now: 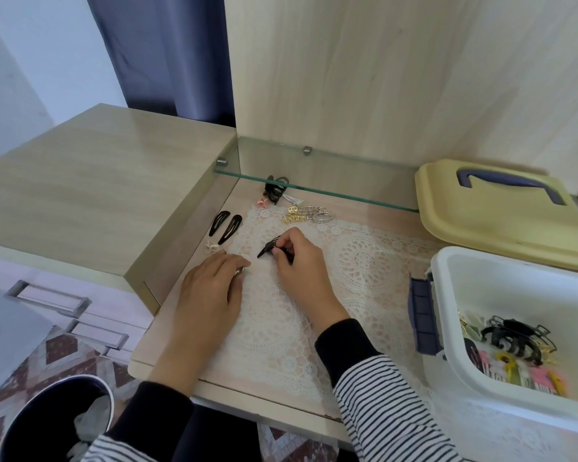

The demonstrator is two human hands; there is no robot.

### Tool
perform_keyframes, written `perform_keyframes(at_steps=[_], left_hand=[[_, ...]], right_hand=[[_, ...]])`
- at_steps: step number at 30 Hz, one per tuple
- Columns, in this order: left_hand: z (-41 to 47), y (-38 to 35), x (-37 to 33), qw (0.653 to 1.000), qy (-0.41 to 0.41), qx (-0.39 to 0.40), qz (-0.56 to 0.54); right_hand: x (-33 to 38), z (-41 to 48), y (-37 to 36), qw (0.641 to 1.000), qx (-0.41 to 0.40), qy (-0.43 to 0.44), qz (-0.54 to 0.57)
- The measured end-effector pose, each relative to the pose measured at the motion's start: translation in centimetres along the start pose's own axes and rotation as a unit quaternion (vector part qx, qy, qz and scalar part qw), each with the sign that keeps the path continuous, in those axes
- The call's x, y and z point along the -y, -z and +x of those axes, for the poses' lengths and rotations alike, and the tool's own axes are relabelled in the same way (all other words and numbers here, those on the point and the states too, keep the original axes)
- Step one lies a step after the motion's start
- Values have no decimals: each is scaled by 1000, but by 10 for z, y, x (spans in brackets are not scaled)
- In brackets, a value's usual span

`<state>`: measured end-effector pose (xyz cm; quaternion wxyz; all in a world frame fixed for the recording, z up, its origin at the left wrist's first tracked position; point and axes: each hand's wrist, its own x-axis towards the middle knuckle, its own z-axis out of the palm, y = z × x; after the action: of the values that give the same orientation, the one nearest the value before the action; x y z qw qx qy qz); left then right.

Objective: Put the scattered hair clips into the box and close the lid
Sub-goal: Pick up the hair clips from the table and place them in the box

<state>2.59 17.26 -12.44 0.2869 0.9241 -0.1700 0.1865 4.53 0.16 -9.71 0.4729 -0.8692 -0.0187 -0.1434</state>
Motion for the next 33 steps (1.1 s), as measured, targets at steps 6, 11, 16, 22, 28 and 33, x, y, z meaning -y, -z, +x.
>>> perform_keyframes(at_steps=[6, 11, 16, 22, 28, 33], left_hand=[[0, 1, -1, 1000, -2, 0, 1], [0, 3, -3, 1000, 0, -4, 6], [1, 7, -9, 1000, -6, -18, 4], [1, 15, -19, 999, -33, -37, -1], [-3, 19, -25, 992, -51, -98, 54], [-1, 28, -41, 992, 27, -119, 37]], right_hand=[[-1, 0, 2, 1000, 0, -6, 29], [0, 1, 2, 1000, -3, 14, 5], [1, 1, 2, 1000, -15, 22, -3], [11, -4, 3, 992, -58, 113, -22], [32, -14, 16, 985, -85, 128, -83], [59, -23, 50, 985, -105, 119, -65]])
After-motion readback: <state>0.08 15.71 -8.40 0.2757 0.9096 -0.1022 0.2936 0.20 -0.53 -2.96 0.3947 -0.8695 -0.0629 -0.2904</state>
